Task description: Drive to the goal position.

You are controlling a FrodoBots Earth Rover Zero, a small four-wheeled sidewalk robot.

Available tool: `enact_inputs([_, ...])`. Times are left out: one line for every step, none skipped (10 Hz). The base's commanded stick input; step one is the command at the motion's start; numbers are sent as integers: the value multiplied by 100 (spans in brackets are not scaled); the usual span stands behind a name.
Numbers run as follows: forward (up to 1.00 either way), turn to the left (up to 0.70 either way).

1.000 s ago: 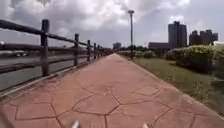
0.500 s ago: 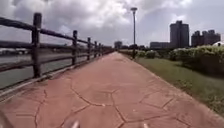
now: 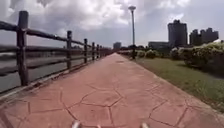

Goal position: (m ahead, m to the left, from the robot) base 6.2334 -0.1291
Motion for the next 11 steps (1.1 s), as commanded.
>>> enact_inputs([64,0])
enact_inputs([67,0])
enact_inputs([70,0])
enact_inputs([70,0])
enact_inputs([70,0])
enact_inputs([70,0])
enact_inputs([70,0])
enact_inputs([70,-1])
enact_inputs([70,-16])
enact_inputs([70,-35])
enact_inputs([70,-21])
